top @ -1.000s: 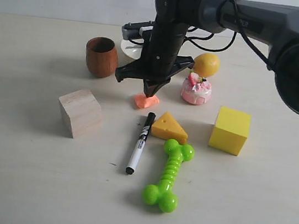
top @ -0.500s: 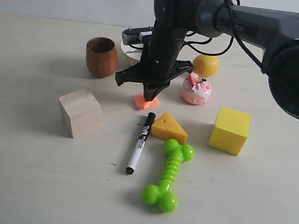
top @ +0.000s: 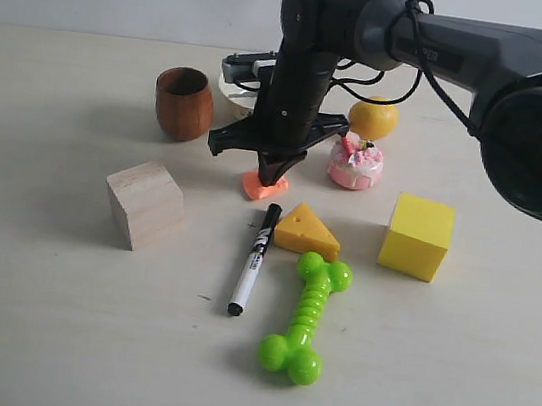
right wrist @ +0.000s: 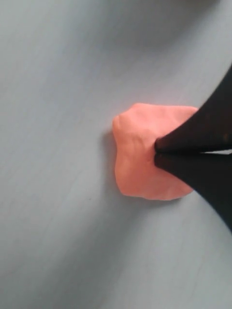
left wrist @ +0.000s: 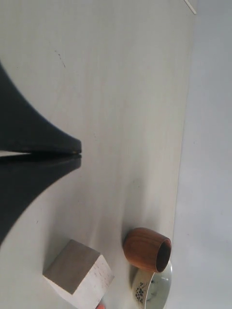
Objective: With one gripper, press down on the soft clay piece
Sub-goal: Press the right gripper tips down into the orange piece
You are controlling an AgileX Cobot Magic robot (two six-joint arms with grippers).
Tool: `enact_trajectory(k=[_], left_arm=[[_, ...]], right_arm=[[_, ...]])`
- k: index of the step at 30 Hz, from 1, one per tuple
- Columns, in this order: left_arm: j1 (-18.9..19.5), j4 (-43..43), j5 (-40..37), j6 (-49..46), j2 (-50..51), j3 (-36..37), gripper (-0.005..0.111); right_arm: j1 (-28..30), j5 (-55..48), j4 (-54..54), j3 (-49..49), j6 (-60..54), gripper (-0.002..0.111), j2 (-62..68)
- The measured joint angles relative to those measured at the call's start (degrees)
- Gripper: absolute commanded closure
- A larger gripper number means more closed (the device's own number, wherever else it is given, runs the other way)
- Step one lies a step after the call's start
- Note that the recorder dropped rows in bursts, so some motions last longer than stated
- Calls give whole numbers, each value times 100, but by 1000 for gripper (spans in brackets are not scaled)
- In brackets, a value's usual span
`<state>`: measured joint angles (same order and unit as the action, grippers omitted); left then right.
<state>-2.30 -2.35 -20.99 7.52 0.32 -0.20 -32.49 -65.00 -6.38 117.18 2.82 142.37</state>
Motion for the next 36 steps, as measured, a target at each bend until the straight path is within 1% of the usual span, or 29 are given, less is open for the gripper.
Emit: enact_trajectory(k=[36], left_arm=[[0, 0, 0, 0, 0, 0, 107]], right_arm=[[21, -1, -113, 39, -95, 108, 145]])
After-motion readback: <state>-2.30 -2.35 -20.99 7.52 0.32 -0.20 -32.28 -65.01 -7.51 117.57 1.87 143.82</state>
